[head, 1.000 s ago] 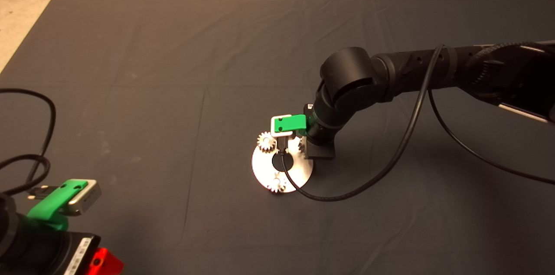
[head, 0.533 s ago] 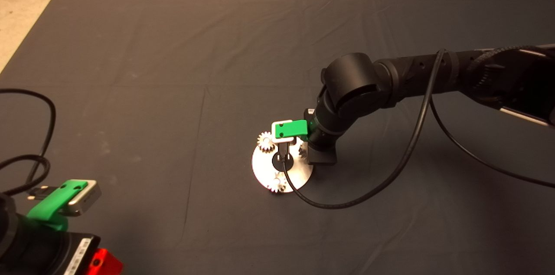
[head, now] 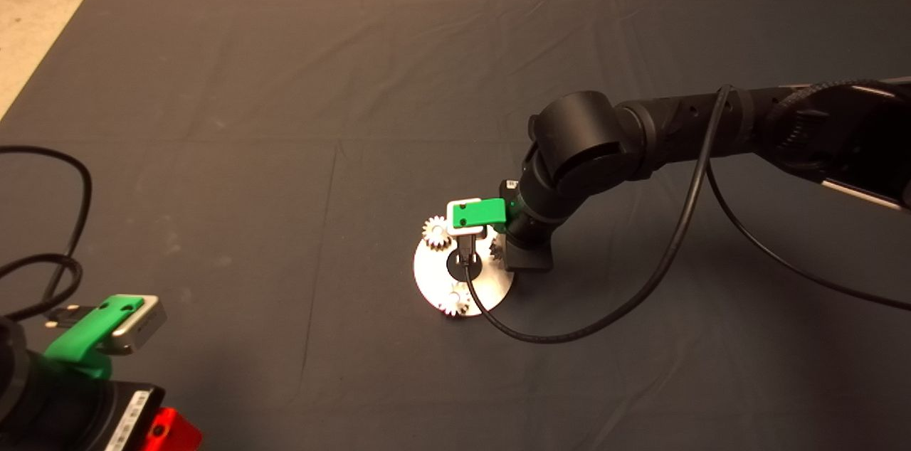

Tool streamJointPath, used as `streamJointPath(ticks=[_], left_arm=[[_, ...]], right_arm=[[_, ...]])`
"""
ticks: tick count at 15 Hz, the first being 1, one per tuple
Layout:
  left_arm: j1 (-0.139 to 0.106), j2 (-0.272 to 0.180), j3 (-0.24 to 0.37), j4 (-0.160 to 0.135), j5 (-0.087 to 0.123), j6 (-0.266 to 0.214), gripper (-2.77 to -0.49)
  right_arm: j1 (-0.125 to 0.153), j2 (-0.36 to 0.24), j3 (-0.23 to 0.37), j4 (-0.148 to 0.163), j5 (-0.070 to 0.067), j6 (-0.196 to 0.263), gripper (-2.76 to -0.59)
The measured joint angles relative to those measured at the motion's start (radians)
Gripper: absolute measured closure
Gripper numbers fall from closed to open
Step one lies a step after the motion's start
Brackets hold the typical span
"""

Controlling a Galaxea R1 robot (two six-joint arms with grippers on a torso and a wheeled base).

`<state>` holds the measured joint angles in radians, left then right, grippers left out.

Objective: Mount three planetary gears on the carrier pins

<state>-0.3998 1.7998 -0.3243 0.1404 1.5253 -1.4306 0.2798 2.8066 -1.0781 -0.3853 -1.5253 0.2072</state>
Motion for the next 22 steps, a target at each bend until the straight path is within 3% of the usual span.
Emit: streamJointPath(ticks=[15,21,22], left_arm=[[0.0,0.001,0.0,-0.006,0.0,0.0,-2.48],[0.0,0.0,0.0,-0.007,0.0,0.0,-2.48],[0.0,0.001,0.0,-0.008,0.0,0.0,-2.48]], right_arm=[[0.0,0.003,0.0,-0.001,-0.002,-0.008,-1.13],[0.001,0.003,0.0,-0.002,-0.002,-0.01,-1.18],[0.0,0.003,0.0,-0.002,-0.001,-0.012,-1.27]])
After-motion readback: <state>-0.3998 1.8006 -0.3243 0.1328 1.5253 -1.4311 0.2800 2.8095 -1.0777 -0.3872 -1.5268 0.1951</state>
